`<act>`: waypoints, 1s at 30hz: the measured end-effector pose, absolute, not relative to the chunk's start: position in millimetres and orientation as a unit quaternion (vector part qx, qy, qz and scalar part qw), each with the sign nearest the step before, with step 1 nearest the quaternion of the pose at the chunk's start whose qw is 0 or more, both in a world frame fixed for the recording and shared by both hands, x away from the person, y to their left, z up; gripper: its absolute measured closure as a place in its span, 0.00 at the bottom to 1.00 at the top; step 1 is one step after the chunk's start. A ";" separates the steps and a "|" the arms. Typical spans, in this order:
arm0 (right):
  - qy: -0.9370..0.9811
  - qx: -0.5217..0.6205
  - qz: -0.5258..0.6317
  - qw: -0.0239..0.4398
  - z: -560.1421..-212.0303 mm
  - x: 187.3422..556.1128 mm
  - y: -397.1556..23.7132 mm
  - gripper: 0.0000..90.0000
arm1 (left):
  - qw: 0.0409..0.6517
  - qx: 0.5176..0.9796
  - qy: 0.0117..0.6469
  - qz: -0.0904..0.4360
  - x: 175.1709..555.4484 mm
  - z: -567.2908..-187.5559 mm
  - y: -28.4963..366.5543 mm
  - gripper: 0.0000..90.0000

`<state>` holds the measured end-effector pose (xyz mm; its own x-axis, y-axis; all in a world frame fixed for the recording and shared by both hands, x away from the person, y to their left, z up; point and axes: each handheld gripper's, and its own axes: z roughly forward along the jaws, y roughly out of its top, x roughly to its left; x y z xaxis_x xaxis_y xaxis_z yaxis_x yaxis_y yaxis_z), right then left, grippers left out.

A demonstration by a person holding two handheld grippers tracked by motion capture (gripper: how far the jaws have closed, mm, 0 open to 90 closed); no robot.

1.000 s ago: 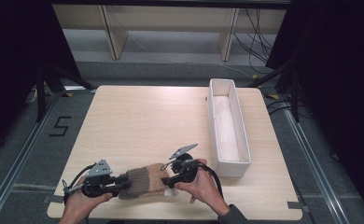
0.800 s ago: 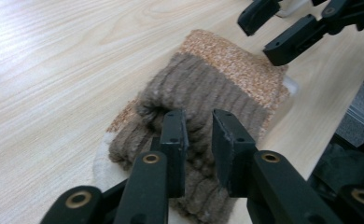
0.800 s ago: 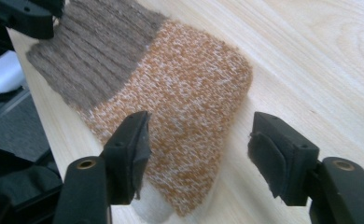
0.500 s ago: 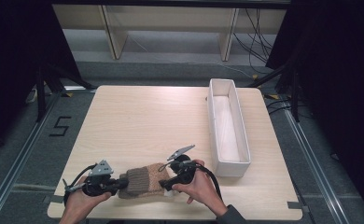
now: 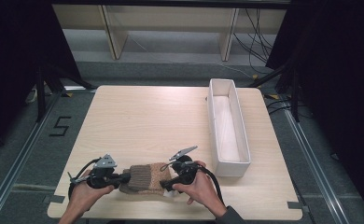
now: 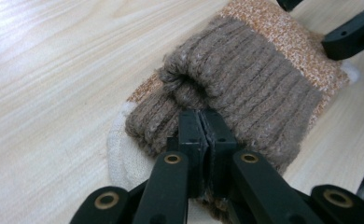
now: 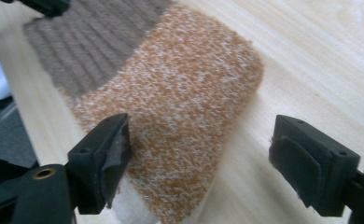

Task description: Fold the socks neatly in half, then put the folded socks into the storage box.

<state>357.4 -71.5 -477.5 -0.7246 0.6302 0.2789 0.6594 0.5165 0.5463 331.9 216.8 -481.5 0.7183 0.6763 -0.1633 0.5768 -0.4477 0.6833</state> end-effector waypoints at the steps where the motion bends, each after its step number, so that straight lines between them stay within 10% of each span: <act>1: -0.867 -0.376 -0.325 0.030 -477.3 356.8 -72.3 0.25 | 0.375 0.849 0.368 0.064 333.2 -481.6 216.8 0.96; 30: -0.833 -0.414 -0.358 0.084 -502.6 368.7 -57.4 0.17 | 0.397 0.835 0.379 0.042 336.6 -489.4 217.6 0.98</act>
